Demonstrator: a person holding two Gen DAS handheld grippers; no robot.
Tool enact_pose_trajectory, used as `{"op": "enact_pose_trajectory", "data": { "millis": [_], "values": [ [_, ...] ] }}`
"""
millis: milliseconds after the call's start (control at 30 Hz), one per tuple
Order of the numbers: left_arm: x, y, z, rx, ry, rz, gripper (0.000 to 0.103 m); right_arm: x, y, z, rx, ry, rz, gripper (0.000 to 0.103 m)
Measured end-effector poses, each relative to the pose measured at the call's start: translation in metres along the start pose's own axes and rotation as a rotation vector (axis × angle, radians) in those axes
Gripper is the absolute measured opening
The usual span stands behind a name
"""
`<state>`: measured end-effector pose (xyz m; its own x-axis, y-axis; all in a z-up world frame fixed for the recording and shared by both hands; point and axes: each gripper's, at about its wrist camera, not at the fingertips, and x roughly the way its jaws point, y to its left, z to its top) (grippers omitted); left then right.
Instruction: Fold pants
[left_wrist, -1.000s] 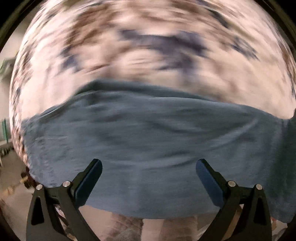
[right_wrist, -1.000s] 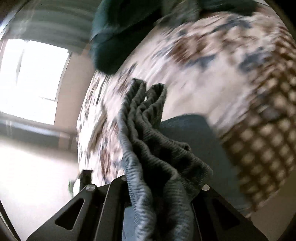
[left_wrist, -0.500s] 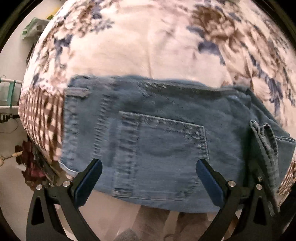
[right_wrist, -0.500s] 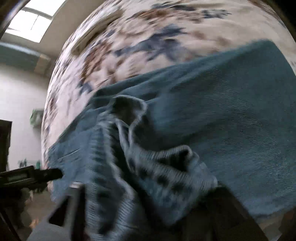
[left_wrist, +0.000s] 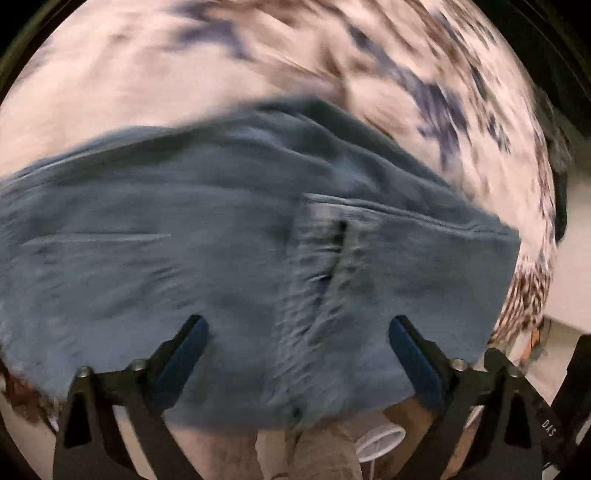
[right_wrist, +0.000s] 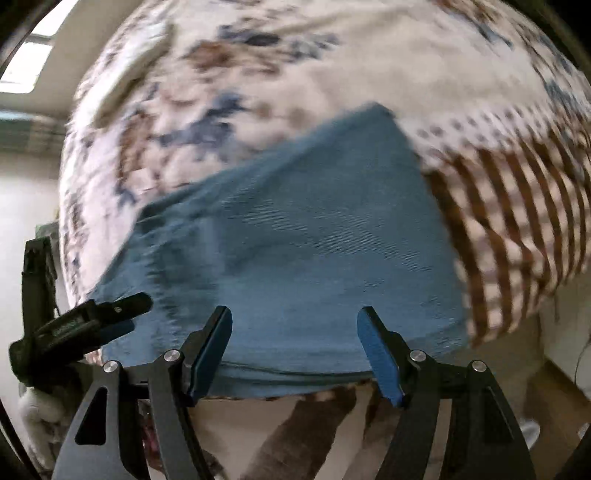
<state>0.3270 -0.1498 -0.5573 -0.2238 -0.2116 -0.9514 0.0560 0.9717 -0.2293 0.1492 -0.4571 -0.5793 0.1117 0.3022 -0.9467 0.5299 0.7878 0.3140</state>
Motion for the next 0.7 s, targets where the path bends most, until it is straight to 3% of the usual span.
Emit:
{"op": "enact_pose_trajectory", "data": {
  "millis": [33, 100, 133, 167, 200, 300, 433, 567, 633, 700],
  "values": [
    [0.009, -0.003, 0.003, 0.024, -0.008, 0.034, 0.065, 0.003, -0.006, 0.001, 0.01, 0.009, -0.021, 0.073],
    [0.015, -0.018, 0.001, 0.094, -0.074, 0.11, 0.034, 0.008, -0.017, 0.0, 0.019, 0.026, -0.059, 0.073],
    [0.013, -0.022, -0.004, 0.126, -0.107, 0.125, 0.03, 0.011, -0.021, 0.001, 0.019, 0.032, -0.074, 0.073],
    [0.01, -0.024, -0.008, 0.137, -0.129, 0.133, 0.017, 0.013, -0.025, -0.001, 0.024, 0.039, -0.088, 0.073],
    [0.003, -0.024, -0.015, 0.147, -0.156, 0.125, 0.014, 0.018, -0.027, -0.002, 0.031, 0.049, -0.084, 0.073],
    [-0.008, -0.008, -0.033, 0.118, -0.177, 0.139, 0.008, 0.023, -0.032, -0.008, 0.047, 0.077, -0.083, 0.073],
    [-0.002, 0.016, -0.039, 0.044, -0.147, 0.152, 0.007, 0.031, -0.031, -0.012, 0.032, 0.099, -0.076, 0.073],
    [-0.006, 0.038, -0.037, -0.11, -0.117, 0.02, 0.01, 0.037, -0.017, -0.009, 0.0, 0.116, -0.055, 0.073],
    [-0.016, 0.047, -0.042, -0.173, -0.141, -0.039, 0.018, 0.036, -0.003, -0.008, -0.031, 0.108, -0.054, 0.073],
    [-0.025, 0.055, -0.048, -0.189, -0.175, -0.042, 0.027, 0.038, 0.022, -0.009, -0.109, 0.096, -0.052, 0.072]
  ]
}}
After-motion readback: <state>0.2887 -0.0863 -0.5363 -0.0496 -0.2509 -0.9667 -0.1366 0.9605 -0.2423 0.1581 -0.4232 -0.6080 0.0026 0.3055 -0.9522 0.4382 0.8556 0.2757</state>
